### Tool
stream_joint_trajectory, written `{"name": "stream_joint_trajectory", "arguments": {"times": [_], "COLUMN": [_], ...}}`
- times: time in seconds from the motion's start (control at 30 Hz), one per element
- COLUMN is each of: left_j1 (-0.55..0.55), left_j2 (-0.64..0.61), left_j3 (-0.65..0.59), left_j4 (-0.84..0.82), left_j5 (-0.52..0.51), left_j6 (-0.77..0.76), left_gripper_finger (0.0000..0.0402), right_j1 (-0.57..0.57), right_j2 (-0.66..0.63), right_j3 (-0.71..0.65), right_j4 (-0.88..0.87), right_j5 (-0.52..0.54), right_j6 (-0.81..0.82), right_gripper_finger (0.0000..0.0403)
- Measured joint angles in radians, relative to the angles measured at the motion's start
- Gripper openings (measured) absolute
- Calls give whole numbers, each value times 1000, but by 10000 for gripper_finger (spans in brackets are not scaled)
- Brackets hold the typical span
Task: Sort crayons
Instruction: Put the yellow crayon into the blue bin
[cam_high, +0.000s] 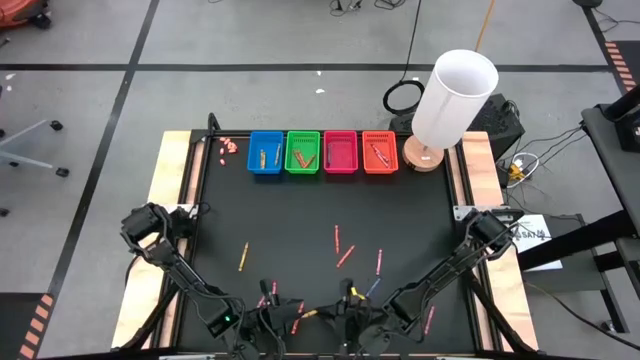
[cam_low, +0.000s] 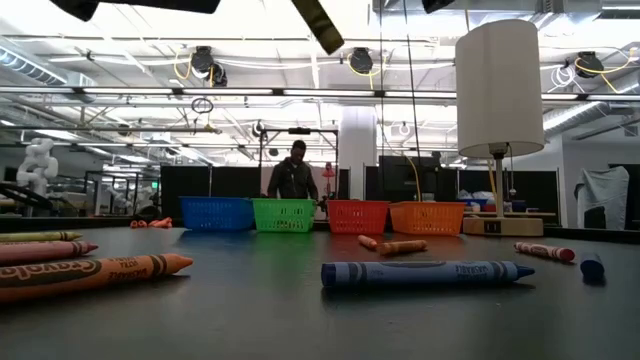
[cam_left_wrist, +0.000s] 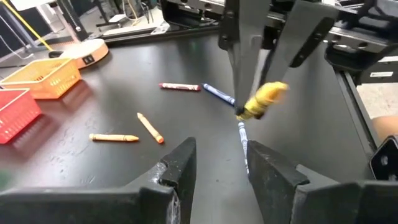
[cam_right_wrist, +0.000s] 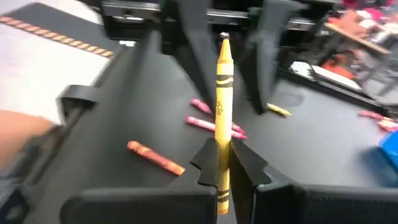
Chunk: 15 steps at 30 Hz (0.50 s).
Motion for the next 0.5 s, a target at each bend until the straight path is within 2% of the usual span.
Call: {"name": "stream_joint_trajectory", "arguments": {"times": [0.13, 0.33, 0.5], "left_j1": [1, 0, -1], "left_j2": [0, 0, 0], "left_j3": [0, 0, 0], "left_j4": [19, 200, 296], "left_j5": [16, 88, 109], "left_j6": [30, 229, 341], "left_gripper_finger": [141, 141, 141], "right_j1": [-1, -1, -1], "right_j2": [0, 0, 0], "right_j3": [0, 0, 0], "right_j4": [14, 21, 71], "right_j5": [-40, -39, -39], "right_j6": [-6, -6, -34], "right_gripper_finger": [0, 2, 3]}}
